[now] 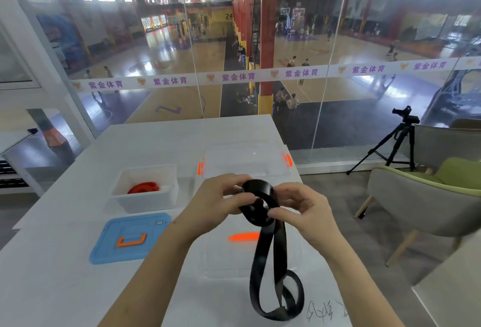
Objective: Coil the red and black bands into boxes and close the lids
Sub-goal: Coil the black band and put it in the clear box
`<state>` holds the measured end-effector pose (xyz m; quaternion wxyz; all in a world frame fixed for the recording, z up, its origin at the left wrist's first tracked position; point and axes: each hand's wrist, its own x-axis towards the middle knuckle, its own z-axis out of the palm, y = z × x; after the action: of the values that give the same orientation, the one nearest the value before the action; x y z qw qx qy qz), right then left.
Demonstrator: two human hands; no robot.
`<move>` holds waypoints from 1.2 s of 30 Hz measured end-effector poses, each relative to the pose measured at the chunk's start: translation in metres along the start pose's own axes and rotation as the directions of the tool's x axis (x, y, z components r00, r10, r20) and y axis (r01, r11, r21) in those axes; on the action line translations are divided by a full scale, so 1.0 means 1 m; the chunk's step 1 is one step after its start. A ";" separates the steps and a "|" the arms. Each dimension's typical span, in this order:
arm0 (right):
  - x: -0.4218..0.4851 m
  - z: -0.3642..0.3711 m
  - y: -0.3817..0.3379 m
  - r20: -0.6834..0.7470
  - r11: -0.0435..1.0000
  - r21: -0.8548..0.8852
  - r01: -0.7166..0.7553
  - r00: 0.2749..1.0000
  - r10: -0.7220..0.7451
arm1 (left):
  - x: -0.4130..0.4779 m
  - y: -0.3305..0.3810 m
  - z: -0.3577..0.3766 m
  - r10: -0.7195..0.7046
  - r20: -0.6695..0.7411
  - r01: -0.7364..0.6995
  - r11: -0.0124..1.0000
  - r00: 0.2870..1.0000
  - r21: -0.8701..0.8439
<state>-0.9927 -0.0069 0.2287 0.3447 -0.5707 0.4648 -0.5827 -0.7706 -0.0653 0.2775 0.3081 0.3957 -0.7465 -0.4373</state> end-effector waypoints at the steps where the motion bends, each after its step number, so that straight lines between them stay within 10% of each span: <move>1: -0.001 0.000 0.000 -0.015 1.000 0.028 -0.004 1.000 0.005 | 0.000 0.000 0.000 -0.015 -0.039 0.013 0.998 0.999 -0.064; 36: 0.022 0.004 -0.036 -0.109 0.978 0.206 -0.041 0.992 0.064 | 0.007 0.016 -0.012 -0.061 -0.030 0.044 0.914 0.998 -0.403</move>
<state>-0.9870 -0.0164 0.2701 0.3892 -0.4856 0.4367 -0.6496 -0.7699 -0.0716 0.2975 0.3868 0.3529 -0.6232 -0.5809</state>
